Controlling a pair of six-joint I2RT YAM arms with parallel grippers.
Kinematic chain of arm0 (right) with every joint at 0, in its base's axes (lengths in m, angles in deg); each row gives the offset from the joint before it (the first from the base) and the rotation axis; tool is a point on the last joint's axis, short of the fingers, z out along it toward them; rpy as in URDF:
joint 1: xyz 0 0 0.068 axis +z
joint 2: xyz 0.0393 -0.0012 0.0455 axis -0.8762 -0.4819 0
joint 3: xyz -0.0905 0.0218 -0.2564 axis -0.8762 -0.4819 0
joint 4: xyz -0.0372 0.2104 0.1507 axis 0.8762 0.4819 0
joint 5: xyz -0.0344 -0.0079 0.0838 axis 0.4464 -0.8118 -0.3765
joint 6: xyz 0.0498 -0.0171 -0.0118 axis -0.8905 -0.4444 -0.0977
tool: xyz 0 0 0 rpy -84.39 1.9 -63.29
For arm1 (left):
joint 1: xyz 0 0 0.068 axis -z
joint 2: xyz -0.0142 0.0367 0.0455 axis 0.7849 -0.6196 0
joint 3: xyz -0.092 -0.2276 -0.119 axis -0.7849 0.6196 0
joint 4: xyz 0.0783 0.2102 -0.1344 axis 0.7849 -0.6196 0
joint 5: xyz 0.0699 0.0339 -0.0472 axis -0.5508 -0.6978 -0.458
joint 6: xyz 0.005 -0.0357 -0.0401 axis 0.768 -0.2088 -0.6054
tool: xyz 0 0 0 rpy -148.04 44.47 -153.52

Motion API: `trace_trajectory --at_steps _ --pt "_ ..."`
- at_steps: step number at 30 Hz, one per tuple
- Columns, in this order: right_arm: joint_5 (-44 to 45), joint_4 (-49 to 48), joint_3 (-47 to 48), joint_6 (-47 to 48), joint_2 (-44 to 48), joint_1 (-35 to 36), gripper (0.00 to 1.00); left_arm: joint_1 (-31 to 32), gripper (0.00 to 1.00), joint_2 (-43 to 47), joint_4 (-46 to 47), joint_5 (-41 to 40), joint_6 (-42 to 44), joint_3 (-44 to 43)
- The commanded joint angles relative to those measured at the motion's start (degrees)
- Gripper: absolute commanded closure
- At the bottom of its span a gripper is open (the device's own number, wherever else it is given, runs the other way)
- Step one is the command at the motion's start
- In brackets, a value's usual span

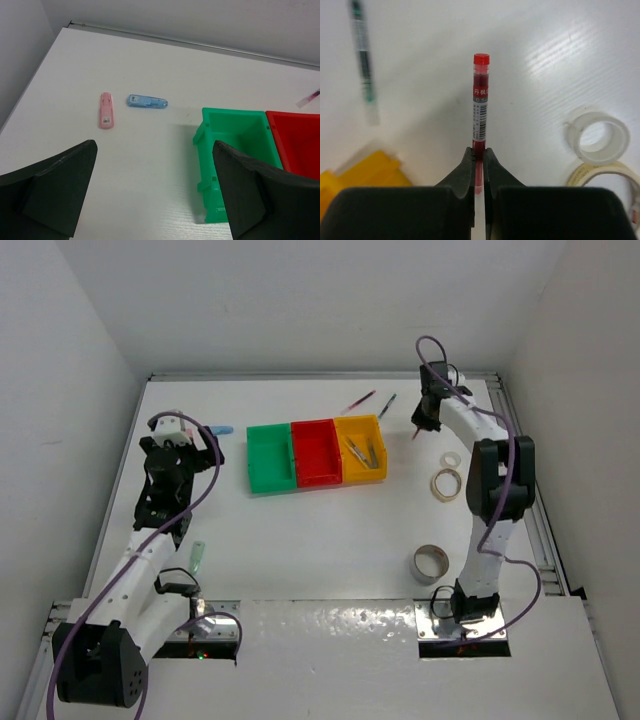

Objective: Sort the stationery into containers
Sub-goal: Pick up the pen from the center of the board, then place the pen in the storage box.

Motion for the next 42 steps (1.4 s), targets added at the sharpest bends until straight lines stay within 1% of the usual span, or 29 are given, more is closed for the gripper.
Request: trace_trajectory --at_steps 1,3,5,7,8,9,10,11,12,13,14,16,18,22,27,31,42 --pt "7.3 -8.6 -1.9 13.5 8.6 4.2 1.0 -0.6 0.02 1.3 2.2 1.4 -0.6 0.0" --pt "6.8 -10.1 -3.9 16.9 11.0 4.9 1.0 -0.5 0.02 1.6 2.2 1.5 -0.7 0.0" --pt "4.1 -12.2 -5.4 19.3 12.9 6.6 1.0 -0.5 0.02 1.7 1.9 1.7 -0.9 -0.3" --pt "2.8 -16.1 -7.8 24.7 16.7 9.5 1.0 -0.5 0.02 2.0 1.1 1.8 -0.9 -0.7" --pt "-0.6 -19.2 -8.6 27.7 17.9 10.9 1.0 -0.3 0.02 2.2 0.9 1.8 -0.8 -0.7" --pt "-2.4 -20.3 -10.1 33.4 19.2 12.2 1.0 -0.4 0.02 2.3 0.6 1.7 -0.7 -0.8" --pt "-3.8 -21.0 -10.6 35.9 20.3 15.3 1.0 -0.3 0.02 2.6 0.4 1.7 -0.4 -0.9" --pt "-5.8 -21.6 -11.2 40.6 20.4 16.9 1.0 -0.3 0.02 2.7 -0.1 1.6 -0.4 -0.9" --pt "-5.8 -21.9 -12.1 42.8 19.7 19.9 1.0 -0.3 0.02 2.8 -0.3 1.5 -0.4 -0.9" --pt "-5.2 -22.4 -12.5 43.8 19.0 20.9 1.0 -0.3 0.02 2.7 -0.8 1.4 -0.6 -0.9" --pt "-3.2 -23.8 -12.8 48.8 18.1 21.9 1.0 -0.2 0.02 2.8 -1.0 1.4 -0.8 -1.0" --pt "-1.6 -24.5 -12.1 52.1 14.9 23.7 1.0 -0.2 0.02 2.8 -1.5 1.7 -1.2 -1.3" --pt "-1.6 -24.5 -9.6 54.4 12.9 23.9 1.0 -0.1 0.02 2.9 -1.6 2.0 -0.8 -1.4" --pt "-2.1 -22.9 -7.9 56.2 9.3 24.0 1.0 -0.1 0.02 3.4 -2.4 1.4 0.1 -1.3" --pt "-2.3 -23.5 -11.7 56.2 7.6 24.7 1.0 -0.1 0.02 3.2 -3.0 1.8 -0.7 -0.9" --pt "-2.4 -24.3 -13.4 54.6 7.2 25.0 1.0 -0.2 0.02 2.3 -3.0 2.3 -0.4 -1.0" --pt "-1.7 -25.4 -16.2 56.3 7.7 25.0 1.0 -0.3 0.02 0.3 -2.5 3.7 -0.5 -2.0"
